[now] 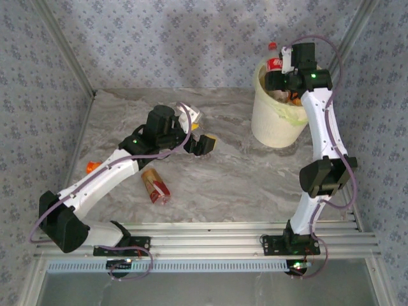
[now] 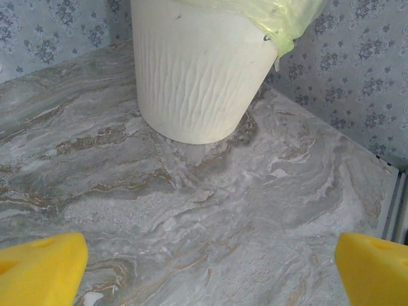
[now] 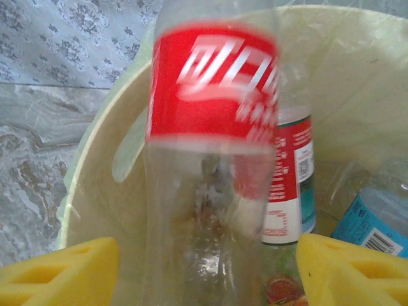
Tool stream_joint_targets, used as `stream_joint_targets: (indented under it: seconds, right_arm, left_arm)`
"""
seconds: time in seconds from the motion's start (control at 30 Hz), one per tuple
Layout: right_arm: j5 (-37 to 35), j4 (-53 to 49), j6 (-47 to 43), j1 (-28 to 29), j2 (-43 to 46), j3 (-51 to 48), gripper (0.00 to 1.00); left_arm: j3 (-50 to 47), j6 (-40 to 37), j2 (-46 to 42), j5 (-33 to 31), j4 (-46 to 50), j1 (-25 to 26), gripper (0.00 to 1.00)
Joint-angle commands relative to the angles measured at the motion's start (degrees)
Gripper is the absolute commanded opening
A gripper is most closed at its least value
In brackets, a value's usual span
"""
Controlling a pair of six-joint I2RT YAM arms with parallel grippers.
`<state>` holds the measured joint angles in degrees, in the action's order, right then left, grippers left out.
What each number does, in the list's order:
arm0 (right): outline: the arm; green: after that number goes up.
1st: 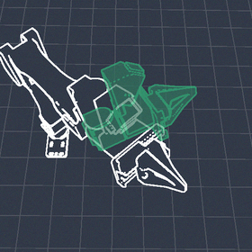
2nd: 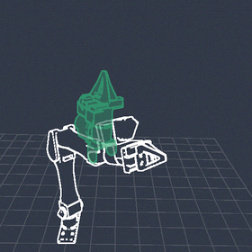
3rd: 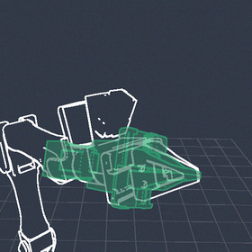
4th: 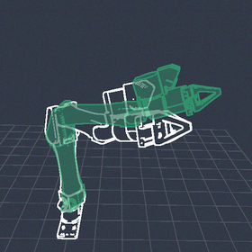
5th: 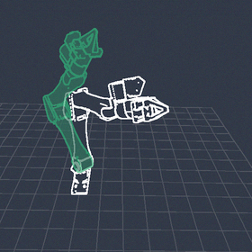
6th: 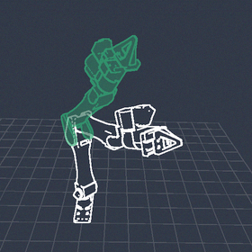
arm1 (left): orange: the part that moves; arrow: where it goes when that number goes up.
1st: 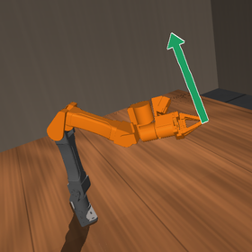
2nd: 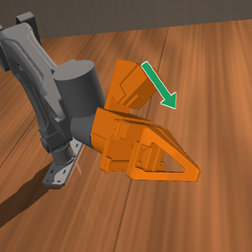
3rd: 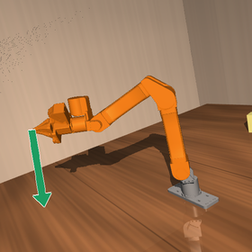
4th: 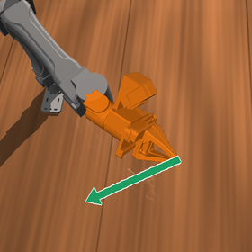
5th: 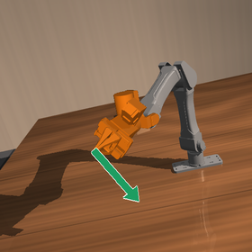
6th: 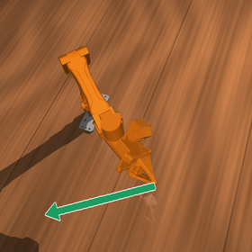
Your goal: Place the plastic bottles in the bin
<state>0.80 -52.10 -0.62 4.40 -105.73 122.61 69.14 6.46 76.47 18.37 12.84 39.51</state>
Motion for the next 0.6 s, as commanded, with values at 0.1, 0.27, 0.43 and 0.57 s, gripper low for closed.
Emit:
stream_joint_targets:
  seconds: [0.1,0.27,0.43,0.57]
  right_arm:
    - [-0.2,-0.7,1.0,-0.1,4.8,1.4,0.81]
    - [1.4,-0.7,2.7,0.5,9.0,-0.5,0.81]
    - [4.3,-0.8,6.2,2.5,16.4,-7.5,0.81]
    - [5.6,1.4,9.4,6.4,25.5,-17.9,0.82]
  left_arm:
    - [0.0,-0.9,0.2,-0.6,0.2,0.3,1.00]
    - [-0.1,-0.7,0.1,-0.9,0.1,0.3,1.00]
    - [0.0,-0.5,-0.1,-1.1,0.1,0.2,1.00]
    - [-0.2,-0.7,-0.9,-2.3,0.1,0.2,1.00]
